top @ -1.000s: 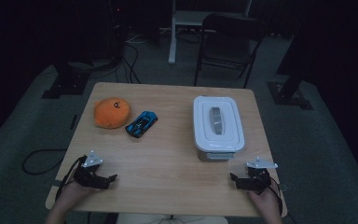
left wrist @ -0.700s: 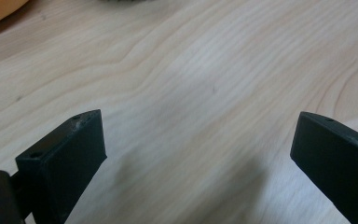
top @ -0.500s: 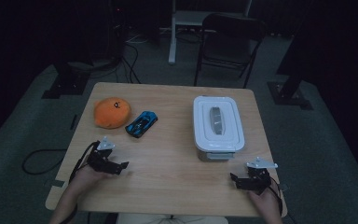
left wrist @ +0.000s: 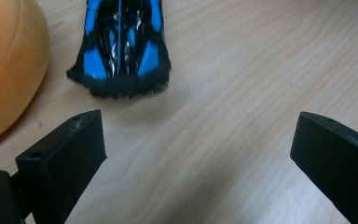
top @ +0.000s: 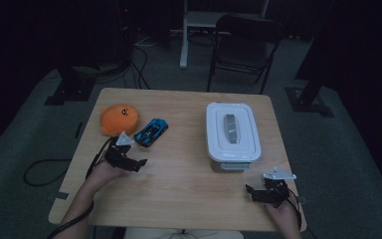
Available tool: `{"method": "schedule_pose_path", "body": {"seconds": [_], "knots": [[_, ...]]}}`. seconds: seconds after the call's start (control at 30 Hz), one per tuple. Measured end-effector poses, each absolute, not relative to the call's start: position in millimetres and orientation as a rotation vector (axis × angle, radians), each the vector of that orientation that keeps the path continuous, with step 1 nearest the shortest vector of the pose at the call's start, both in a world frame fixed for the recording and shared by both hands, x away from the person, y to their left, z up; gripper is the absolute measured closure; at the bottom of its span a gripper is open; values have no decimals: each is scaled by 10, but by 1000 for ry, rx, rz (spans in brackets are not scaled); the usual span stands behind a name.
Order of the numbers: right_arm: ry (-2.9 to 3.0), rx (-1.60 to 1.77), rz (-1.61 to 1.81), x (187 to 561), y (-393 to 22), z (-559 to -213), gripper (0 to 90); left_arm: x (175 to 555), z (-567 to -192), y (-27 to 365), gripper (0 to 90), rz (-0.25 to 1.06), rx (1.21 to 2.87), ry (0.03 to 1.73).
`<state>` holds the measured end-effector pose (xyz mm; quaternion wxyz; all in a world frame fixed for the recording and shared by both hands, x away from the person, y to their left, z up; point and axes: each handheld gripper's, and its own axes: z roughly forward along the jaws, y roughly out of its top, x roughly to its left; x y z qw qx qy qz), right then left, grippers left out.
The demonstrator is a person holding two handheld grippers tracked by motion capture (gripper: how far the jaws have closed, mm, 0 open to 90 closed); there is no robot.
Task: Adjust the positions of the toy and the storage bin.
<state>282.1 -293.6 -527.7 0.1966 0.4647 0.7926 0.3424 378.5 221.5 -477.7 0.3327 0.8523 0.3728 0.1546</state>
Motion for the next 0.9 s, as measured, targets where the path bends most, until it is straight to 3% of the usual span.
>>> {"method": "schedule_pose_path", "body": {"seconds": [0.9], "knots": [[2220,1301,959,2821,-2936,-5277,132,4537,-4636,1738,51,443,2318,980]]}}
